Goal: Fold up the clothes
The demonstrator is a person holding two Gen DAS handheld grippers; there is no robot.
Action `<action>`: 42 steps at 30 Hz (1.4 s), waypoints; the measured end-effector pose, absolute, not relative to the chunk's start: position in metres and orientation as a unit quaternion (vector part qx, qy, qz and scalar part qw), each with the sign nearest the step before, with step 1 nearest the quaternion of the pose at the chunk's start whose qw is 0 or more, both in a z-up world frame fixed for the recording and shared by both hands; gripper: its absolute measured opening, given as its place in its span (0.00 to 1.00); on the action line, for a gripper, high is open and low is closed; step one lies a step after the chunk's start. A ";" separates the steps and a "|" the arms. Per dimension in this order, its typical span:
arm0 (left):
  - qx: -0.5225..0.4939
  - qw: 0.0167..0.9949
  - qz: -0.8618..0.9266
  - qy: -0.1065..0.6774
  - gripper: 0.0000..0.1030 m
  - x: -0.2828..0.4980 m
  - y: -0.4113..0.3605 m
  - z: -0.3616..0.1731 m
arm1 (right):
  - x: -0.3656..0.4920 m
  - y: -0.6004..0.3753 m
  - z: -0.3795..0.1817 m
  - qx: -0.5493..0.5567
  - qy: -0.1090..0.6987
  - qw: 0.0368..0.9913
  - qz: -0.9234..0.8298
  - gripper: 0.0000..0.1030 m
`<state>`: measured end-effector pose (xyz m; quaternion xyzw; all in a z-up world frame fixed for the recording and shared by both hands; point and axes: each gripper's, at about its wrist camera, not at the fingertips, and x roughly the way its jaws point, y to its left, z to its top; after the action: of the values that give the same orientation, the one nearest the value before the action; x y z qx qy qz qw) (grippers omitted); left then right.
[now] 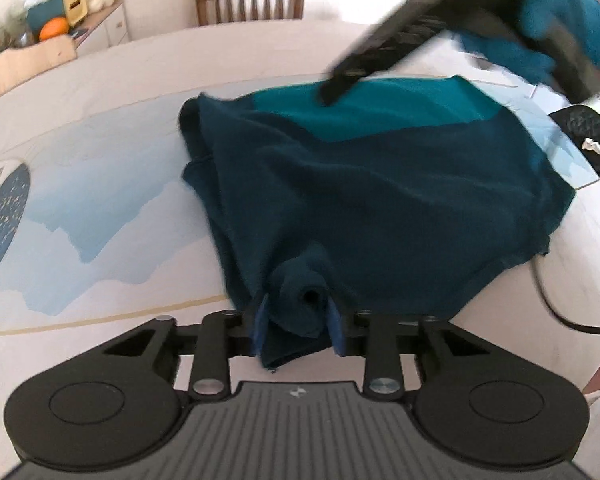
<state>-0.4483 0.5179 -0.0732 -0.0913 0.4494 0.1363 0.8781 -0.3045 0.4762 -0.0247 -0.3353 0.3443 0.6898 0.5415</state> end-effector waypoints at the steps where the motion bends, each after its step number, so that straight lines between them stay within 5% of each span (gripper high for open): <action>1: -0.083 0.883 0.136 0.442 0.19 -0.451 0.514 -0.072 | -0.308 0.484 -0.025 -0.336 0.347 0.539 0.690 1.00; 9: -0.004 0.912 0.114 0.393 0.18 -0.461 0.489 -0.052 | -0.340 0.539 -0.046 -0.380 0.371 0.491 0.691 1.00; 17: 0.013 0.903 0.076 0.422 0.22 -0.444 0.499 -0.057 | -0.360 0.548 -0.074 -0.434 0.373 0.448 0.687 1.00; 32: -0.061 0.883 0.029 0.464 0.23 -0.452 0.503 -0.082 | -0.313 0.579 -0.089 -0.372 0.419 0.513 0.650 1.00; 42: -0.158 0.878 0.117 0.437 0.28 -0.485 0.539 -0.044 | -0.283 0.585 -0.053 -0.336 0.433 0.540 0.638 1.00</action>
<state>-0.4855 0.5387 -0.0436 -0.1583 0.4368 0.1168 0.8778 -0.2830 0.5853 -0.0525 -0.3359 0.4334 0.6383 0.5403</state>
